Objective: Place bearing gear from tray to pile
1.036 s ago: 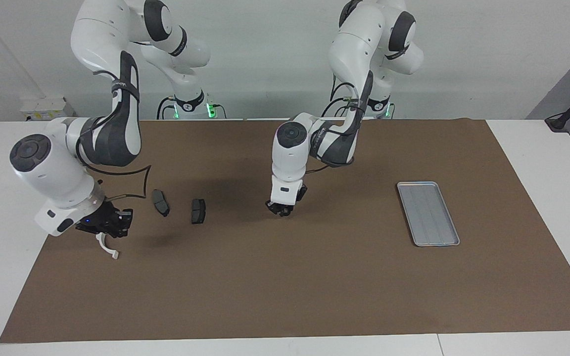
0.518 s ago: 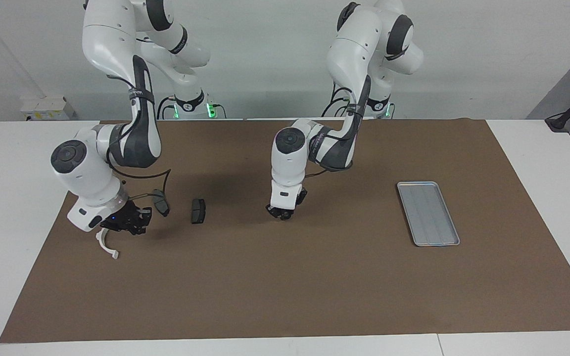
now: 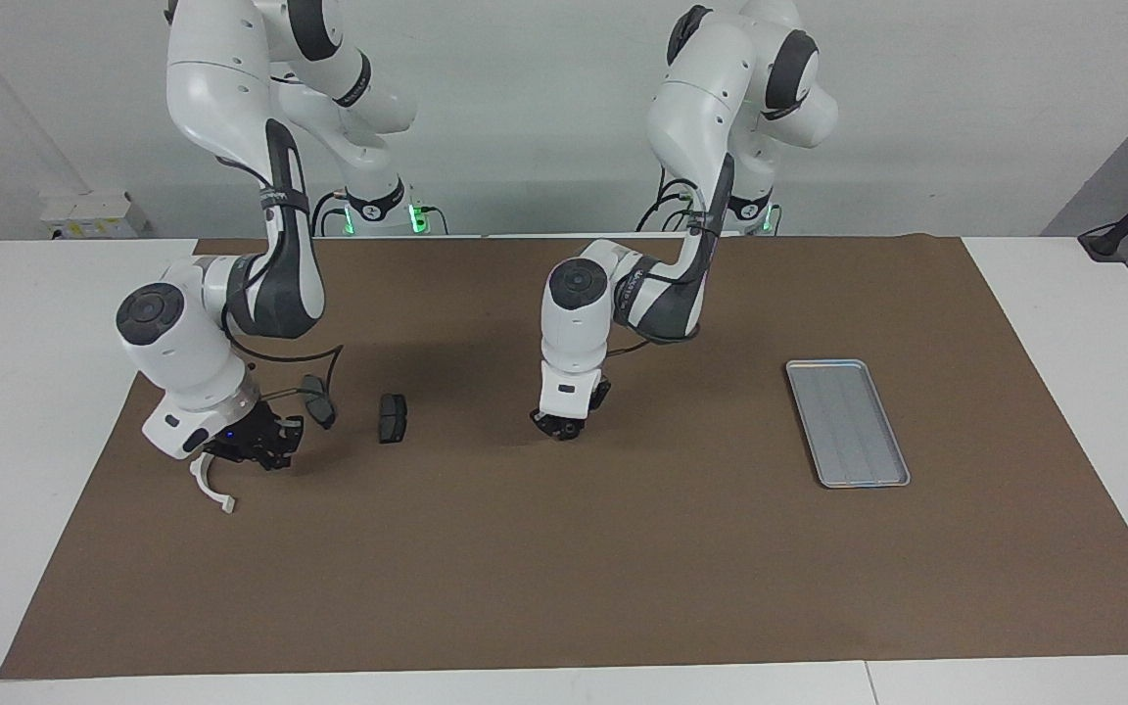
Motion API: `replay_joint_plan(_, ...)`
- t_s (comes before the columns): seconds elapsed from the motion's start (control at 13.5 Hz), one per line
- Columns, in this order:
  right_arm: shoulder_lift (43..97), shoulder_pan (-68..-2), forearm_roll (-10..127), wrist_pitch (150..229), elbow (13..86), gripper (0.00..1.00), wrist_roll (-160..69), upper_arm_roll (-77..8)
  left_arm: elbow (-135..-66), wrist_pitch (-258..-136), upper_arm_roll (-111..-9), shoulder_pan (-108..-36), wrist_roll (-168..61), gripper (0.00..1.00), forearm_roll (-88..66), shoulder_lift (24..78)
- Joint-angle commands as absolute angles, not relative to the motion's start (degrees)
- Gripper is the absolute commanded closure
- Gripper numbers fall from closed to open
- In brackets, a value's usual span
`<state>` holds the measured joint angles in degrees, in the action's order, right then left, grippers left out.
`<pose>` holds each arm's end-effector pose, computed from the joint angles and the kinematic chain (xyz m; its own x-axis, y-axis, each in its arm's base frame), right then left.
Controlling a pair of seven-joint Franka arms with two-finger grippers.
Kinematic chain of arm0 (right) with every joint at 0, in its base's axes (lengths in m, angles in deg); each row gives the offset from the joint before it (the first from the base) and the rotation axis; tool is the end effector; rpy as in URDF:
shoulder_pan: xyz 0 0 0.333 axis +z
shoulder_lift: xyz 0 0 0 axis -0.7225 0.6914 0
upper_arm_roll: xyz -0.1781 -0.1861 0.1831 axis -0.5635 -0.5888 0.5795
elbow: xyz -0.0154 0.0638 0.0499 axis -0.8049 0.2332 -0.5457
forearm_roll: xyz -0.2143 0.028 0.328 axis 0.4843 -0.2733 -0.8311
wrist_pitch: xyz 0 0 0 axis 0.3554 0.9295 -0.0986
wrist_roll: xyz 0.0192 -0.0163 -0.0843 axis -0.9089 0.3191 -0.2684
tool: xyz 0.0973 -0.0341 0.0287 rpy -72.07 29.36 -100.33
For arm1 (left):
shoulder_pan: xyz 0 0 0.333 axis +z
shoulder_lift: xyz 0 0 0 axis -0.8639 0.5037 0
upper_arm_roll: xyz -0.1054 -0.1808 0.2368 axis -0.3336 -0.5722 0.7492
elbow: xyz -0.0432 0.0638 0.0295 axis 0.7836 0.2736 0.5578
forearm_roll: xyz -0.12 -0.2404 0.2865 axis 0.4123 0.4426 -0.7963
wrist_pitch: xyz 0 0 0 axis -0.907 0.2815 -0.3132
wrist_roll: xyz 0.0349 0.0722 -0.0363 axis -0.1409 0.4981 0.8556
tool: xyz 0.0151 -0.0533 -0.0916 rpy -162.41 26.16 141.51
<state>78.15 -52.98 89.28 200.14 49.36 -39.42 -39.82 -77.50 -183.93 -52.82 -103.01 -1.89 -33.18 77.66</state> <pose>0.6479 -0.0530 0.3228 0.9859 0.1651 0.0263 0.1653 -0.9862 -0.0068 0.5496 -0.4546 0.2985 0.8749 0.4838 0.0216 0.4828 -0.8748 0.0388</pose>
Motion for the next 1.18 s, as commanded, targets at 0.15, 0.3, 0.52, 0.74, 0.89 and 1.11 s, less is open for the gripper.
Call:
replay_joint_plan(0.15,78.9,-54.6,89.2,203.4,52.5,1.0,-36.5,-39.4,-78.6,-185.2,-52.4,-103.3,-1.2,0.27,-34.2,77.3)
replay_joint_plan(0.3,79.3,-54.8,89.1,205.9,54.0,1.0,-36.0,-39.4,-78.1,-184.2,-50.4,-103.6,-1.2,0.0,-34.7,77.3)
replay_joint_plan(0.52,79.4,-54.9,89.2,205.8,53.9,0.77,-36.0,-39.4,-76.9,-179.5,-49.4,-103.4,-1.8,0.0,-36.0,74.8)
replay_joint_plan(0.74,74.6,-53.4,89.1,196.5,50.8,0.09,-39.5,-39.2,-77.1,-174.2,-48.8,-100.2,-3.3,0.0,-36.0,70.1)
replay_joint_plan(0.89,72.2,-51.3,89.2,187.9,45.1,0.02,-43.1,-39.2,-77.6,-171.1,-48.8,-96.4,-8.7,0.0,-35.9,65.9)
replay_joint_plan(1.11,71.5,-47.2,89.1,185.6,40.0,0.02,-47.5,-39.1,-77.6,-164.5,-48.9,-90.5,-17.6,0.0,-35.3,60.7)
